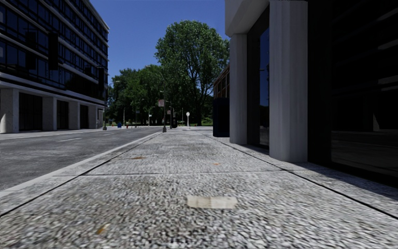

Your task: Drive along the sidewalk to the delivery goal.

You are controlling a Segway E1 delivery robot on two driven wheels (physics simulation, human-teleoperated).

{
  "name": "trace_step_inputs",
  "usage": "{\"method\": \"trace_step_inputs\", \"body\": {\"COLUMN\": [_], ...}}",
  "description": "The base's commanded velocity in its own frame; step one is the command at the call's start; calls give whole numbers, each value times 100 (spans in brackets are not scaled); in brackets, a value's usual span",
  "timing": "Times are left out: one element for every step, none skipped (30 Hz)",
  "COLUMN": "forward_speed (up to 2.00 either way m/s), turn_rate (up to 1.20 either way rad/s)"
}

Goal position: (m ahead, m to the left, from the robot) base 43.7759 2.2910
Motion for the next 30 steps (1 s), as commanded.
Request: {"method": "trace_step_inputs", "body": {"forward_speed": [200, 200, 200, 200, 200, 200, 200, 200, 200, 200, 200, 200, 200, 200, 200, 200, 200, 200, 200, 200, 200, 200, 200, 200, 200, 200, 200, 200, 200, 200], "turn_rate": [0, 0, 0, 0, 0, 0, 0, 0, 0, 0, 0, 0, 0, 0, 0, 0, 0, 0, 0, 0, 0, 0, 0, 0, 0, 0, 0, 0, 0, 0]}}
